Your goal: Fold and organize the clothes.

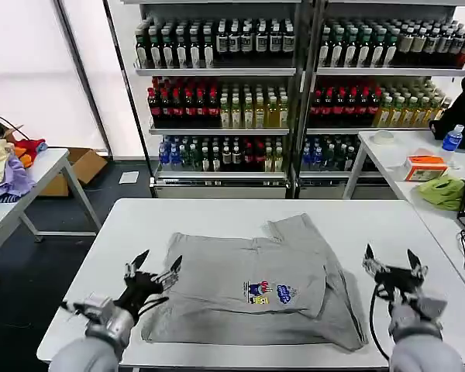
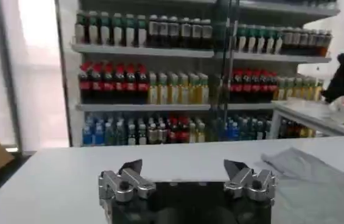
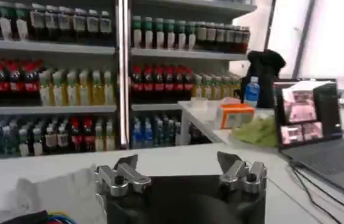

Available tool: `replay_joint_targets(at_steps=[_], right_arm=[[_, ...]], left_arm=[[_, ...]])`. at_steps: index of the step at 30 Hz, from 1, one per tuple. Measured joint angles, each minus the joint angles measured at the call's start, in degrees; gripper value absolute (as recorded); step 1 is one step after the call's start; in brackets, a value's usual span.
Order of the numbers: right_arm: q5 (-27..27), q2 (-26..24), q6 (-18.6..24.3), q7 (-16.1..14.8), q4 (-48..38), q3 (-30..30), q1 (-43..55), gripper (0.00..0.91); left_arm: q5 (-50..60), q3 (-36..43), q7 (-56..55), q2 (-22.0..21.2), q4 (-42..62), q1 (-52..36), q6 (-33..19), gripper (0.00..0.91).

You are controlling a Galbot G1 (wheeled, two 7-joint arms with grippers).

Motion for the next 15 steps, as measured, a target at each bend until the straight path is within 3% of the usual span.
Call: replay_joint_targets(at_steps=[7, 15], right_arm=[[3.99, -1.83, -0.76, -1.99, -11.15, -8.43, 12.25, 0.907], [5.40, 0.36, -1.18, -3.06, -22.57, -15.91, 22.37, 0.907]], left_arm=[[-3.39, 4.91, 1.03, 3.99, 8.48, -10.36, 2.16, 0.907], [-5.04, 9.79, 1.51, 5.99, 17.99, -19.02, 3.47, 0.907]])
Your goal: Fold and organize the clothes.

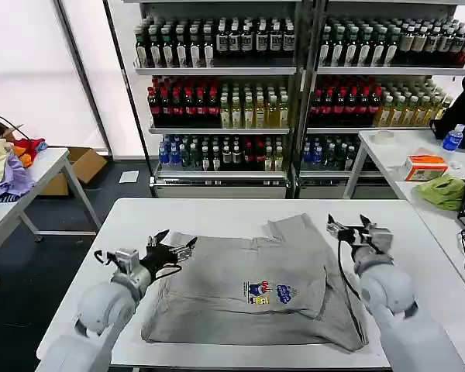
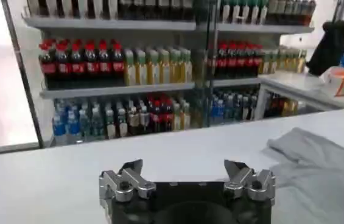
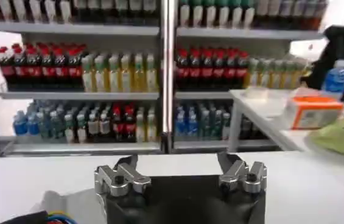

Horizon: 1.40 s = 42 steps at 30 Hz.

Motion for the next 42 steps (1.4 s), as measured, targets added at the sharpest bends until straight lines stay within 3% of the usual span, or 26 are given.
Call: replay_joint_targets(at_steps=[18, 41, 42], right_arm=[[-2.64, 8.07, -0.22, -2.92, -20.27, -4.54, 11.61, 0.907], [-5.41, 11.49, 0.04, -3.50, -28.04, -5.25, 13.69, 0.907], [-5.46, 11.49, 0.03, -3.55, -28.07, -5.30, 13.68, 0.907]], left_arm=[[1.09, 5.08, 0.70, -0.80, 15.91, -10.35, 0.29, 0.907], [1.15, 5.91, 1.17, -2.19, 23.15, -13.28, -0.63, 0.907], [1.13, 5.91, 1.16, -2.20, 23.34, -13.29, -0.63, 0.715]])
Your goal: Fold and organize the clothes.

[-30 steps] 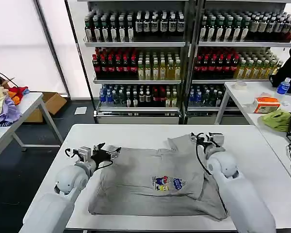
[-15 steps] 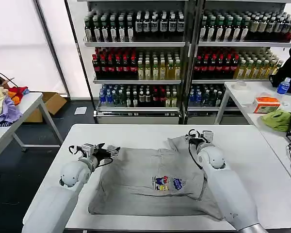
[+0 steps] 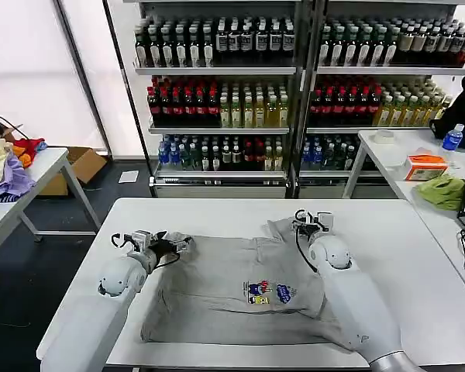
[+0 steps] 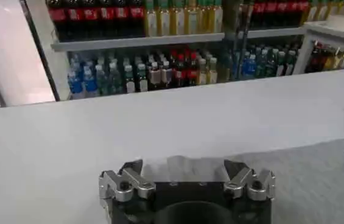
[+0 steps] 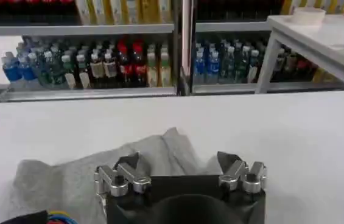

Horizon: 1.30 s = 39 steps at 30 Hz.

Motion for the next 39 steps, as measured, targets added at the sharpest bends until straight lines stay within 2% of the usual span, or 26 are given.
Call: replay_joint_targets(at_steps=[1, 2, 3, 4, 5, 6, 7, 24, 39], right_arm=[[-0.07, 0.02, 0.00, -0.05, -0.06, -0.05, -0.02, 0.907], [-0.15, 0.07, 0.00, -0.08, -0.15, -0.07, -0.06, 0.897], [-0.23, 0.15, 0.01, -0.10, -0.21, -0.05, -0.13, 0.615], [-0.27, 0.19, 0.02, -0.13, -0.23, -0.04, -0.21, 0.423], [-0.30, 0.21, 0.02, -0.18, -0.24, 0.00, -0.30, 0.131], [-0.34, 0.21, 0.02, -0.25, -0.21, 0.03, -0.45, 0.020], [-0.36, 0.21, 0.04, -0.31, -0.16, 0.03, -0.61, 0.000], [0.47, -1.28, 1.17, -1.38, 3.22, 0.26, -3.92, 0.000], [1.50, -1.65, 1.57, -0.48, 8.57, 1.16, -6.11, 0.000]], left_arm=[[-0.01, 0.00, 0.00, -0.01, 0.19, 0.00, 0.00, 0.514], [-0.01, 0.00, -0.01, -0.02, 0.36, 0.00, -0.01, 0.171], [-0.01, 0.00, -0.03, -0.03, 0.51, 0.01, -0.02, 0.030], [0.00, 0.01, -0.04, -0.05, 0.66, 0.05, -0.06, 0.030], [0.04, 0.03, -0.06, -0.09, 0.76, 0.09, -0.16, 0.010], [0.09, 0.05, -0.15, -0.14, 0.82, 0.15, -0.18, 0.010], [0.12, 0.09, -0.20, -0.17, 0.83, 0.21, -0.19, 0.010], [0.63, 0.68, 0.28, -0.67, 0.01, 1.69, -0.69, 0.010], [1.74, 0.05, -0.32, -0.97, -2.77, 3.56, -2.74, 0.000]])
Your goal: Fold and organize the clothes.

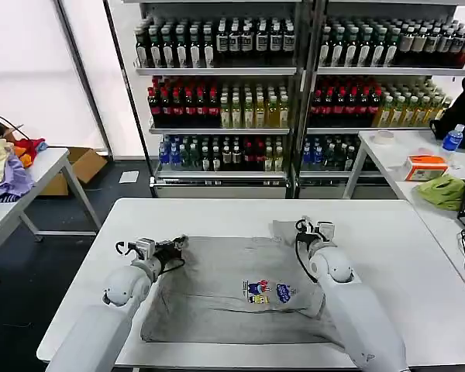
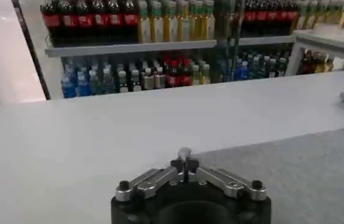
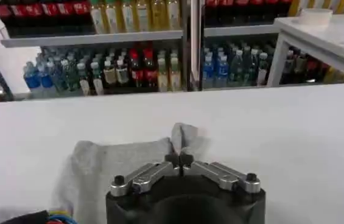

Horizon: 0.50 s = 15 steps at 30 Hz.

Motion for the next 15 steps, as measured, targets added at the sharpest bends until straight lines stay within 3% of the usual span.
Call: replay_joint_targets(at_steps=[15], right_arm=[[-1.23, -1.22, 0.15, 0.80, 9.25, 2.24, -2.64, 0.000]], left_arm=[[0.40, -1.01, -0.62, -0.07, -5.22, 1.45, -2.20, 0.000]])
